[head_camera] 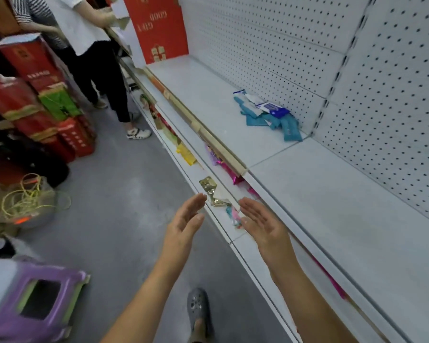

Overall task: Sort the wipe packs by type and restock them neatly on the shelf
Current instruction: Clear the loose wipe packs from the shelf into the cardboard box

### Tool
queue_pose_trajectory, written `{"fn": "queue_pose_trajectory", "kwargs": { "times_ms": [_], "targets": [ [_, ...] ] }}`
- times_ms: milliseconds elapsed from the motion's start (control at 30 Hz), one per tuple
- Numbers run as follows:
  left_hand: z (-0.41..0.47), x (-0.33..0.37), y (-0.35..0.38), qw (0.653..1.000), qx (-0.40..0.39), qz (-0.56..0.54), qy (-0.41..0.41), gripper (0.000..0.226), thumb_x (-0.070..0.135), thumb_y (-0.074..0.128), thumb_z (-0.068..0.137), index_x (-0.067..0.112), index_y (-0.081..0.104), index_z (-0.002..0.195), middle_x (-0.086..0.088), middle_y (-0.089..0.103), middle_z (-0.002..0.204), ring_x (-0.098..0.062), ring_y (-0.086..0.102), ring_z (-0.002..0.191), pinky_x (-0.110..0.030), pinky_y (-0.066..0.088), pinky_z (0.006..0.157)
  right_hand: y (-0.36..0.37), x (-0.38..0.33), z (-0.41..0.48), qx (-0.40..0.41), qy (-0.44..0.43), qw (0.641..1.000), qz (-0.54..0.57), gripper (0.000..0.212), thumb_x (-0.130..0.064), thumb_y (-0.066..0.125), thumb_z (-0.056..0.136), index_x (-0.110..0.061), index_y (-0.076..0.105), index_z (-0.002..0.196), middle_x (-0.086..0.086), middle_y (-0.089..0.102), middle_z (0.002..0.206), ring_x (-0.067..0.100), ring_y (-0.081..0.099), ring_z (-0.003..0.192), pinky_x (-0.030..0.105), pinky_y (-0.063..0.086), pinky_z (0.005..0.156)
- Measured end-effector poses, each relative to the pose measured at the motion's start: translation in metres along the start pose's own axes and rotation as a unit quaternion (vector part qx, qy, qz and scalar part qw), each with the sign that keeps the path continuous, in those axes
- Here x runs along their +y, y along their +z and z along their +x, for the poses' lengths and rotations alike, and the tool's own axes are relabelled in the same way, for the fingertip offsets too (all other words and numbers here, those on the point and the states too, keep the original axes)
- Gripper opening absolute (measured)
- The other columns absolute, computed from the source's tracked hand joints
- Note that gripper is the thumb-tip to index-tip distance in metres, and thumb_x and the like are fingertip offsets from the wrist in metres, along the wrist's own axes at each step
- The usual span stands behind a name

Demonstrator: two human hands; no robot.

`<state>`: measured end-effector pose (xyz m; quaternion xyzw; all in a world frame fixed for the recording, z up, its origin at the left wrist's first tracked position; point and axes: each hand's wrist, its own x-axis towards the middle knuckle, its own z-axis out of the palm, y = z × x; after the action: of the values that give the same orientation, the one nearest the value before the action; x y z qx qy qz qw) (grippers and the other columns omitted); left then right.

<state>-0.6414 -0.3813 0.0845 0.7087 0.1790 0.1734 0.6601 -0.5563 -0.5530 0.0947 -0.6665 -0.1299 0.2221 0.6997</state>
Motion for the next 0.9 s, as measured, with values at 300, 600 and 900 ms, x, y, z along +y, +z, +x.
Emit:
{"fn": "queue_pose_trajectory", "kwargs": {
  "times_ms": [300, 600, 900],
  "targets": [
    [0.181, -0.023, -0.088, 1.0, 0.011, -0.004, -0.02, 0.051, 0.036, 0.051, 0.091, 0.024, 0.053, 0.14, 0.016, 0.063, 0.133, 0.0, 0.055, 0.126, -0.011, 0.045, 0.096, 0.092, -0.003, 0.19, 0.004, 0.017, 1.0, 0.01, 0.036, -0.013, 0.065, 0.094, -0.03, 0.064, 0.125, -0.017, 0.068, 0.122, 0.002, 0.061, 0.118, 0.028, 0.049, 0.102],
    [0.366, -0.025, -0.11, 0.998, -0.041, -0.001, -0.038, 0.048, 0.036, 0.052, 0.091, 0.024, 0.056, 0.137, 0.013, 0.065, 0.131, -0.003, 0.057, 0.125, -0.016, 0.047, 0.099, 0.107, -0.02, 0.354, 0.067, 0.009, 0.998, 0.004, 0.035, -0.015, 0.064, 0.094, -0.032, 0.061, 0.124, -0.016, 0.068, 0.123, 0.002, 0.061, 0.118, 0.022, 0.052, 0.097],
    [0.535, -0.02, -0.079, 0.986, -0.143, 0.071, -0.051, 0.037, 0.024, 0.057, 0.1, 0.029, 0.056, 0.137, 0.016, 0.063, 0.132, 0.0, 0.057, 0.123, -0.011, 0.047, 0.093, 0.071, -0.034, 0.517, 0.126, 0.007, 0.99, 0.067, 0.037, -0.005, 0.064, 0.093, -0.028, 0.063, 0.122, -0.011, 0.068, 0.124, 0.0, 0.061, 0.116, 0.015, 0.05, 0.093]
  ]
}}
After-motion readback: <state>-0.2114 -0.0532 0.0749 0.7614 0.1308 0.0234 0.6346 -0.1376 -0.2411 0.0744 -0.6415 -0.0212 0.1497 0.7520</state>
